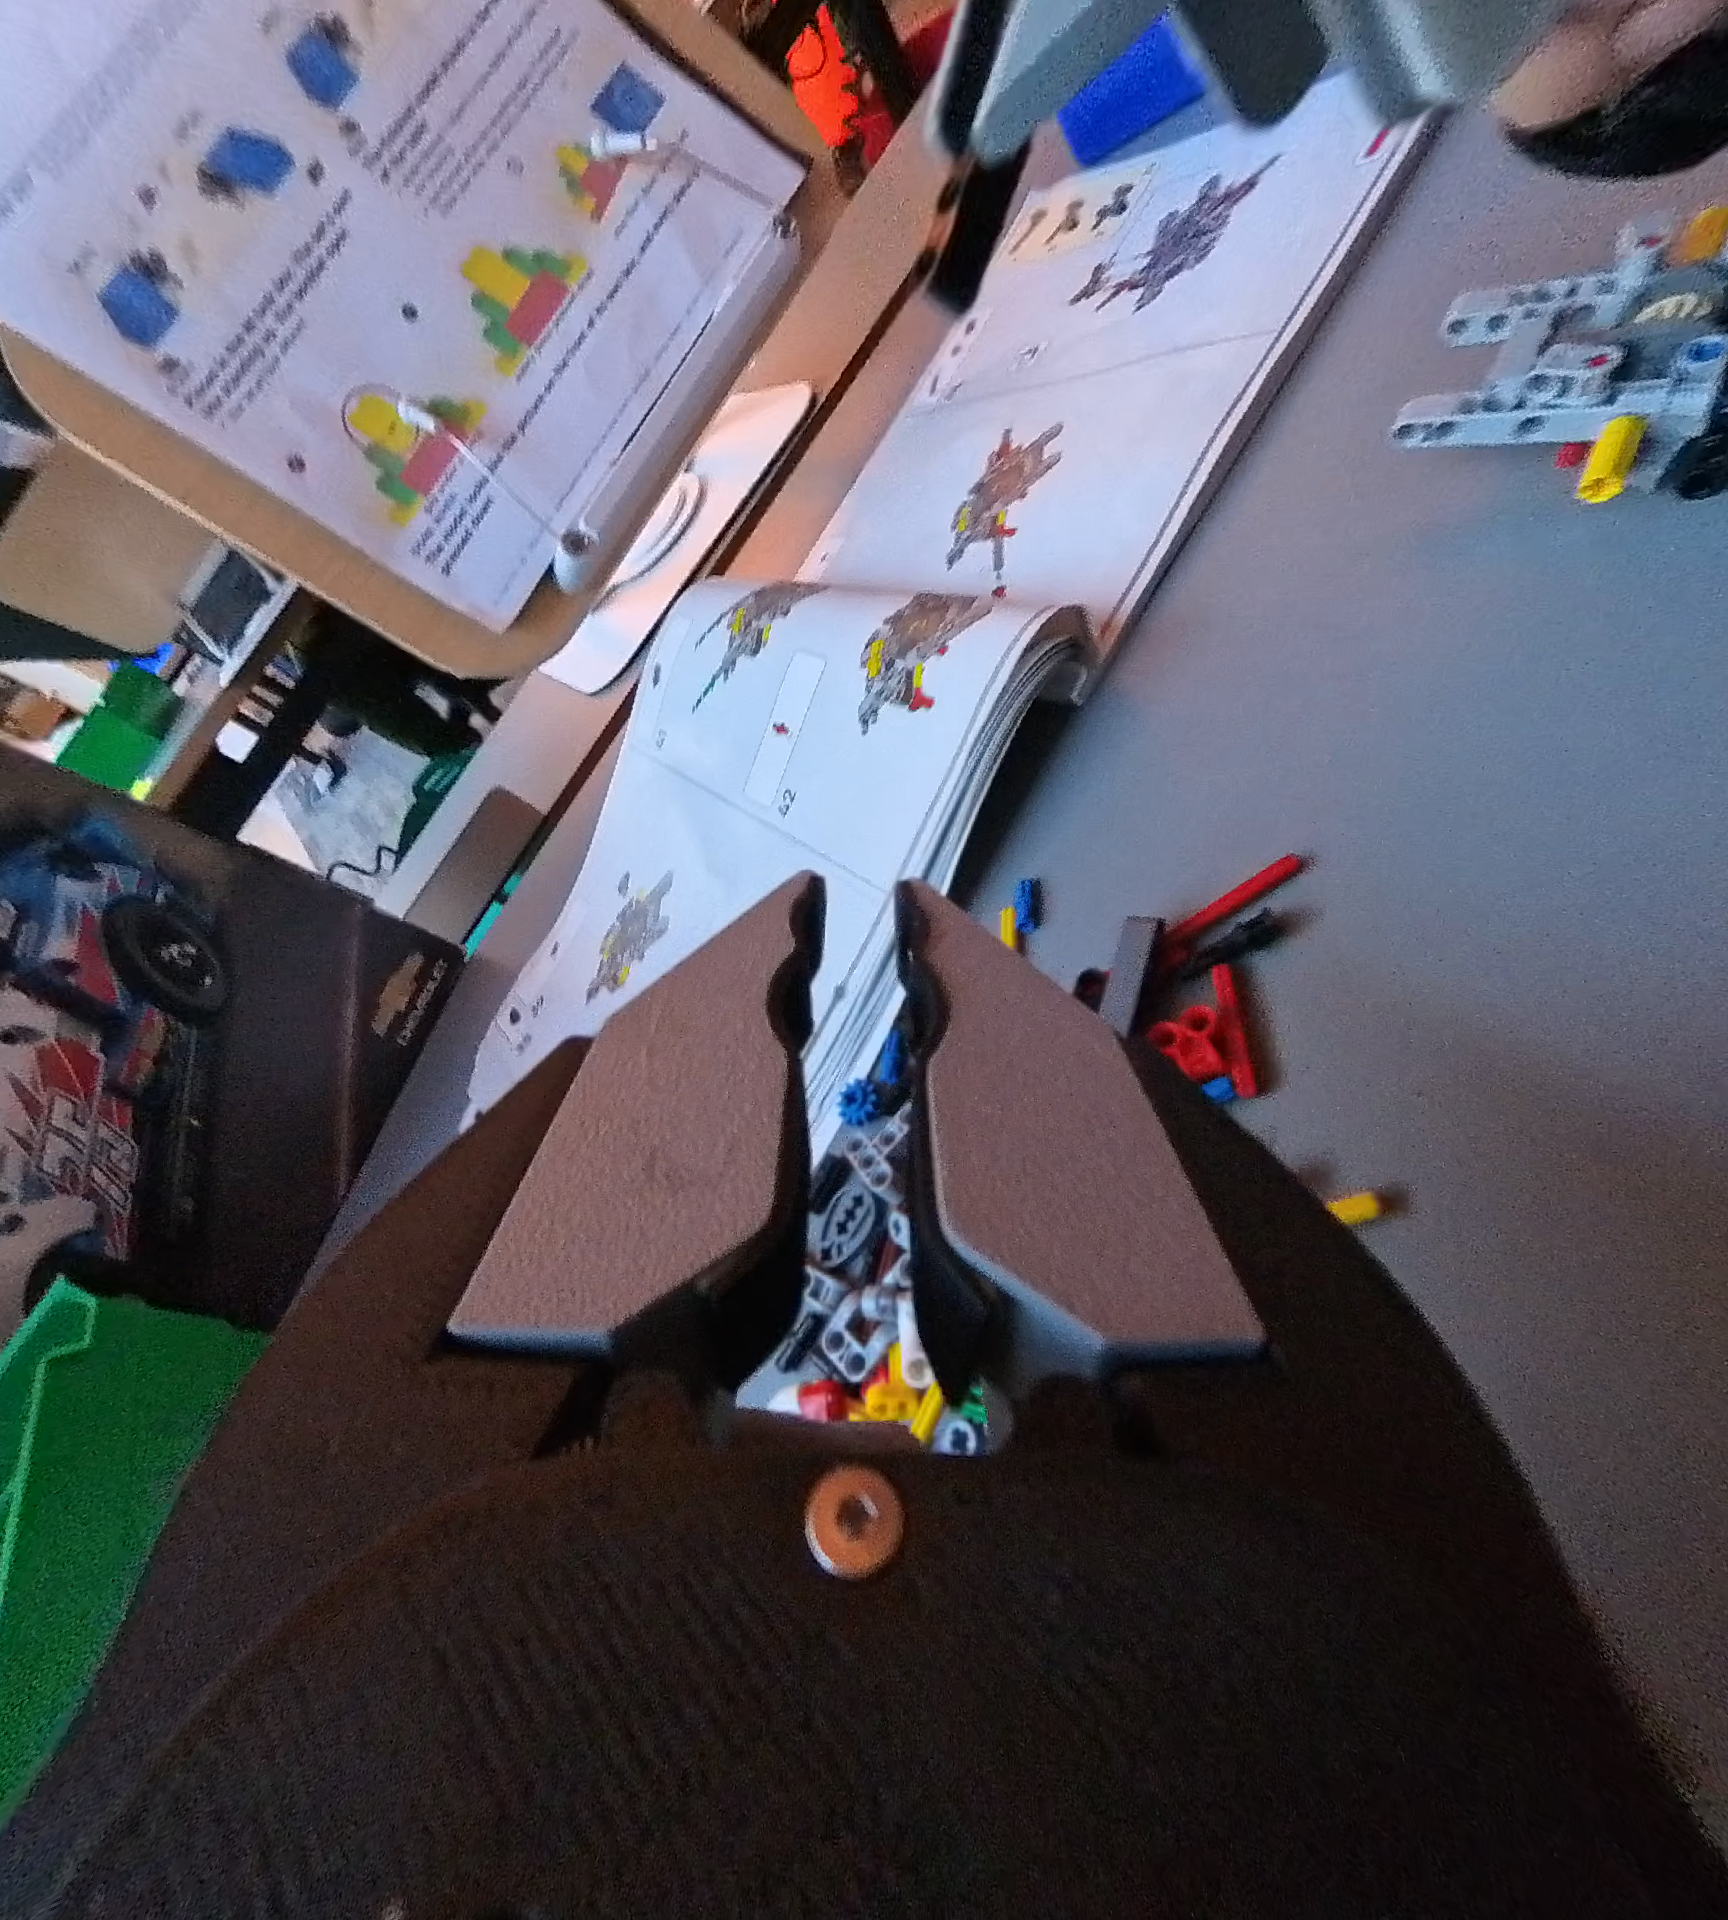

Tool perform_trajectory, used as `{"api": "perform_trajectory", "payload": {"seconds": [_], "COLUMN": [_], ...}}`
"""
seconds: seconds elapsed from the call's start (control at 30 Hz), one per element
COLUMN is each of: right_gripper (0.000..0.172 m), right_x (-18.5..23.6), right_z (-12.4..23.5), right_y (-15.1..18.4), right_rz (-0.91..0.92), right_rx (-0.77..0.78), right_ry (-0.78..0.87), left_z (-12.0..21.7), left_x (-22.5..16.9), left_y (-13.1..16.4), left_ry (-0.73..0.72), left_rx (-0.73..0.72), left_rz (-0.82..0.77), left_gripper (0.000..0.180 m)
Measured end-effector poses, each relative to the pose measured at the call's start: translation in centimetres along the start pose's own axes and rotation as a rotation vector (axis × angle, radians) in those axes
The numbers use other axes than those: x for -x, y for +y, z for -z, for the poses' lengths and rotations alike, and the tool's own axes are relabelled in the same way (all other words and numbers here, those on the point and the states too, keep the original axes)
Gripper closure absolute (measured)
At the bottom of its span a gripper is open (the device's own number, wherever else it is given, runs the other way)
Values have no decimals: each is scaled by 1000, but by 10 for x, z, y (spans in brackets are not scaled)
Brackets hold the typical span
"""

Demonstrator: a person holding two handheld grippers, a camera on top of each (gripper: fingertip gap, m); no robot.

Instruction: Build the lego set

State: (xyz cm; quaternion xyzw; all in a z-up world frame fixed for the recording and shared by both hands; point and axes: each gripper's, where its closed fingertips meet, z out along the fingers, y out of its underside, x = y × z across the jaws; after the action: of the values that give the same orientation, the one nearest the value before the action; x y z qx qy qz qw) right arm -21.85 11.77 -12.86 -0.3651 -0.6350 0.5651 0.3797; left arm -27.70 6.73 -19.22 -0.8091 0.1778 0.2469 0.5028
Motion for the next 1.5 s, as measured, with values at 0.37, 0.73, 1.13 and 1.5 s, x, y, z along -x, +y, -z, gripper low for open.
{"api": "perform_trajectory", "payload": {"seconds": [0.37, 0.73, 1.13, 1.5], "right_gripper": [167, 167, 167, 167], "right_x": [-44, -27, -34, -31], "right_z": [20, 22, 20, 17], "right_y": [10, -2, 5, 9], "right_rz": [48, 133, 150, 176], "right_rx": [-22, -95, -73, -56], "right_ry": [174, 117, 167, 155], "left_z": [-20, -11, -9, -9], "left_x": [3, 8, 5, 1], "left_y": [36, 22, 17, 15], "left_ry": [61, 60, 88, 102], "left_rx": [61, 6, -12, -17], "left_rz": [159, 196, 216, 236], "left_gripper": [173, 173, 173, 174]}}
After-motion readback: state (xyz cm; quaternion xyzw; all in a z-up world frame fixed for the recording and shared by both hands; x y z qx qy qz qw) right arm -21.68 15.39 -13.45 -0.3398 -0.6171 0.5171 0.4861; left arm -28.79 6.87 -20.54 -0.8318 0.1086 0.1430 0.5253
